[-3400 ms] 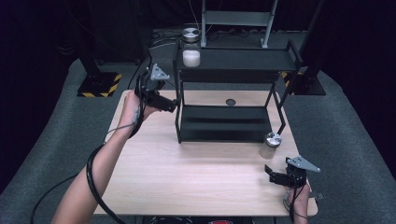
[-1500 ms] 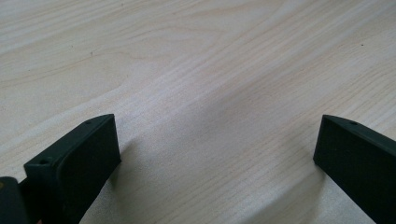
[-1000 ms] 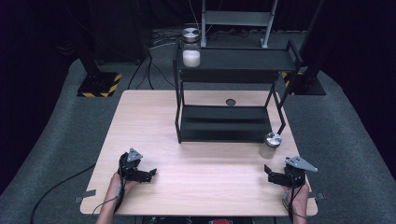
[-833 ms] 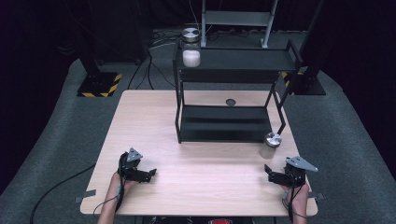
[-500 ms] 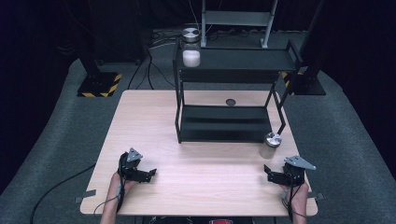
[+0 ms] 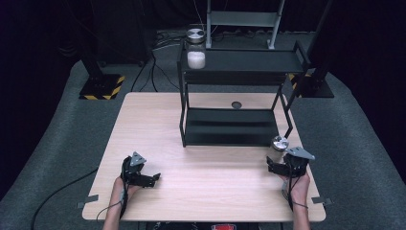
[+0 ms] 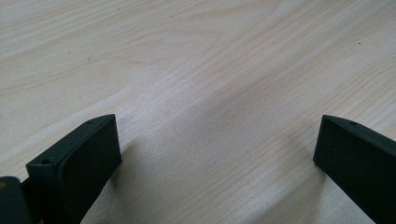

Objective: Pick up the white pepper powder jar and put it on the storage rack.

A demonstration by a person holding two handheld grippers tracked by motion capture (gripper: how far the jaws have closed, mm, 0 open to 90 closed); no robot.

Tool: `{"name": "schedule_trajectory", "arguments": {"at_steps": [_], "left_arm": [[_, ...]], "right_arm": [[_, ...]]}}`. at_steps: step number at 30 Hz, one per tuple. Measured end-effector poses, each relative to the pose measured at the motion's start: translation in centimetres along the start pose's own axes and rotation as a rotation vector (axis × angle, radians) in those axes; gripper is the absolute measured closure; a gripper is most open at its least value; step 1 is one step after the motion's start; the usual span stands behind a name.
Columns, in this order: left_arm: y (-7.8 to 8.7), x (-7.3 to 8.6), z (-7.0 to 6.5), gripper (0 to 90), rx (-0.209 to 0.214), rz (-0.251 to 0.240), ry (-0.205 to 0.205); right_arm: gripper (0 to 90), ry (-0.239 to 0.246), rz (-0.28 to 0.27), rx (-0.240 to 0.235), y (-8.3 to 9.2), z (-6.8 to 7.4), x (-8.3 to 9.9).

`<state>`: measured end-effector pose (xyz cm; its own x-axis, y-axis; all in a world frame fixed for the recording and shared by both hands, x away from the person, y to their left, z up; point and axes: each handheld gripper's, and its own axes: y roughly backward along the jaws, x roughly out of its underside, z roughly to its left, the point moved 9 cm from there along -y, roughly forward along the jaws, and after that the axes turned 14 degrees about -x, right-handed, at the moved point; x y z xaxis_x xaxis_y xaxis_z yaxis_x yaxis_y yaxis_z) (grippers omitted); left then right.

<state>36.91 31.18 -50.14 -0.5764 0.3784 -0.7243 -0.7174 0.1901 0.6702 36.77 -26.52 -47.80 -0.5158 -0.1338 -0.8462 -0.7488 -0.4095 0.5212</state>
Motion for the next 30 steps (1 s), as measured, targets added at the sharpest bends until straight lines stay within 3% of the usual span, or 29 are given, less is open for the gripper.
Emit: {"name": "schedule_trajectory", "arguments": {"at_steps": [6, 14, 30], "left_arm": [[0.0, 0.0, 0.0, 0.0, 0.000, 0.000, 0.000], [0.0, 0.0, 0.0, 0.0, 0.000, -0.001, 0.000], [0.0, 0.0, 0.0, 0.0, 0.000, -0.001, -0.001]], "right_arm": [[0.0, -0.025, 0.006, 0.016, -1.7, -0.3, -1.0], [0.0, -0.056, -0.012, 0.022, -2.4, -0.5, -1.0], [0.0, -0.043, -0.011, 0.040, -2.8, -0.2, -1.2]]}}
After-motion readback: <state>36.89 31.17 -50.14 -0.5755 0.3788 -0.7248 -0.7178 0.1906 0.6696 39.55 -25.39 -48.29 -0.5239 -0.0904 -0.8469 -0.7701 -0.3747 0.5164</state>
